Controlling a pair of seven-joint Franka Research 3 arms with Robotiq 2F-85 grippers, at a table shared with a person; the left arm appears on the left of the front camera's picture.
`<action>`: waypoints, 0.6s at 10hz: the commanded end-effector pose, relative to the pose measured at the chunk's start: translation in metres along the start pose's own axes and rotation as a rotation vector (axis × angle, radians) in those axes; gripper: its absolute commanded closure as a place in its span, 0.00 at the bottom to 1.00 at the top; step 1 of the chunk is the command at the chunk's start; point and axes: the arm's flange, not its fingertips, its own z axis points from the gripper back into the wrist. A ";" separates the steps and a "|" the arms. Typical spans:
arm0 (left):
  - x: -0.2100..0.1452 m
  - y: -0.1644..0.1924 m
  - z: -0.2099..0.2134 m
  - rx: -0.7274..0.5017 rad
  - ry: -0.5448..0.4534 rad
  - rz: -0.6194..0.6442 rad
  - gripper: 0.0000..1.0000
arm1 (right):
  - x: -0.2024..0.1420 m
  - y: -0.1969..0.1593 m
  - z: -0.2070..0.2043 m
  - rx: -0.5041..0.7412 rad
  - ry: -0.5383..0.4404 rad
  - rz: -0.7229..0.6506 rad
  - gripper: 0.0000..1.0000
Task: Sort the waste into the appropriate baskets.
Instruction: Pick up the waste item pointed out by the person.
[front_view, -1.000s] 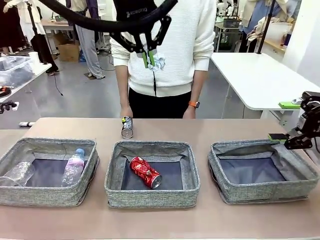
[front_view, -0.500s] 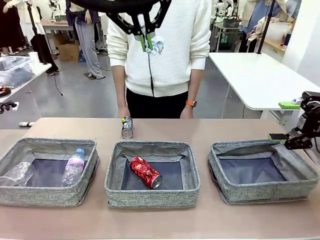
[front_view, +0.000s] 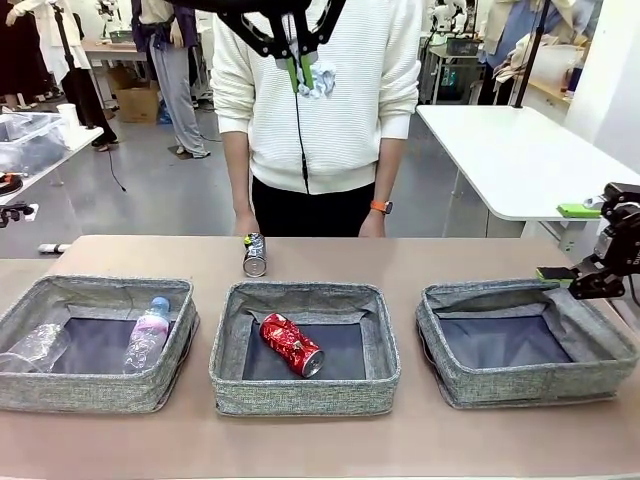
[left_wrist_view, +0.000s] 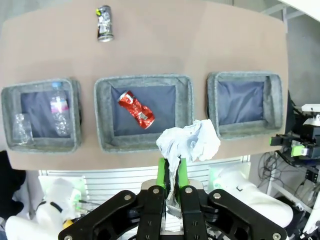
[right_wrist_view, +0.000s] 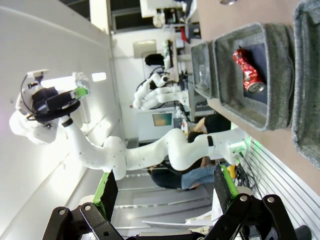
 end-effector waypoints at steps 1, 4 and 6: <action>0.000 -0.001 0.010 -0.012 -0.034 -0.029 0.92 | 0.000 0.002 -0.001 0.015 0.003 0.009 0.00; 0.000 0.008 0.021 -0.020 -0.105 -0.017 0.92 | 0.000 0.002 -0.001 0.015 0.003 0.009 0.00; -0.001 0.012 0.027 -0.034 -0.108 -0.015 0.92 | 0.000 0.002 -0.001 0.015 0.003 0.009 0.00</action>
